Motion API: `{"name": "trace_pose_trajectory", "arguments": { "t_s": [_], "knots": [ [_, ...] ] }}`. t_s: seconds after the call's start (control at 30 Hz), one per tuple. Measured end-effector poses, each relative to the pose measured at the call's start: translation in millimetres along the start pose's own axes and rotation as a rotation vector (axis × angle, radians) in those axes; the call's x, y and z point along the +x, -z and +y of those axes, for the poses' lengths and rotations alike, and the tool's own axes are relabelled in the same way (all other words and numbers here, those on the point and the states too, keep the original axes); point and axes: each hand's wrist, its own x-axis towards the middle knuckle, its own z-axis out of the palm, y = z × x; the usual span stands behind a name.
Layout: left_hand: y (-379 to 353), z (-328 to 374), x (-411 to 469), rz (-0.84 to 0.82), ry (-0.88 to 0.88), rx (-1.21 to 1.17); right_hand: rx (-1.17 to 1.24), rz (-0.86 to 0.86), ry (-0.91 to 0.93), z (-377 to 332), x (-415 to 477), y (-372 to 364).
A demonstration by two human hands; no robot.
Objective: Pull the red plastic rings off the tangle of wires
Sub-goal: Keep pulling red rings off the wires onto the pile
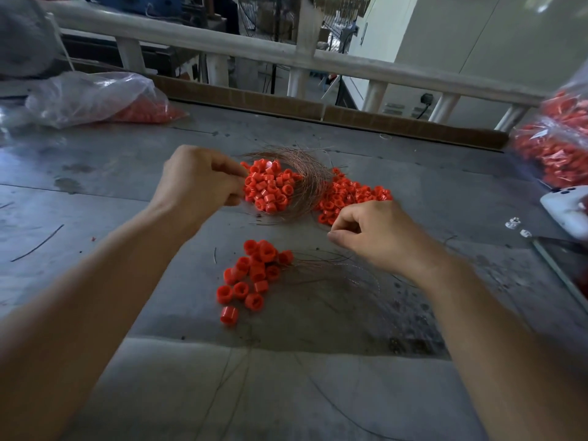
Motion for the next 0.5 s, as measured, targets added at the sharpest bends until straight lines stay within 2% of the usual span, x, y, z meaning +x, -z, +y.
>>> {"name": "trace_pose_trajectory", "arguments": {
  "t_s": [0.07,0.13,0.33,0.5],
  "knots": [
    [-4.1,11.1,-14.5,-0.074,0.042,-0.153,0.008,0.004,-0.018,1.2,0.5,-1.3],
    [-9.5,13.8,-30.0,-0.122,0.034,-0.195,0.026,0.028,-0.031,1.6,0.5,-2.8],
    [-14.7,3.6,-48.9,-0.128,-0.114,0.011,0.022,0.160,0.070,-2.4,6.0,-8.8],
    [-13.0,2.4,-47.2,-0.113,-0.126,-0.011,-0.064,0.010,0.196,-5.2,11.0,-20.0]
  ]
}}
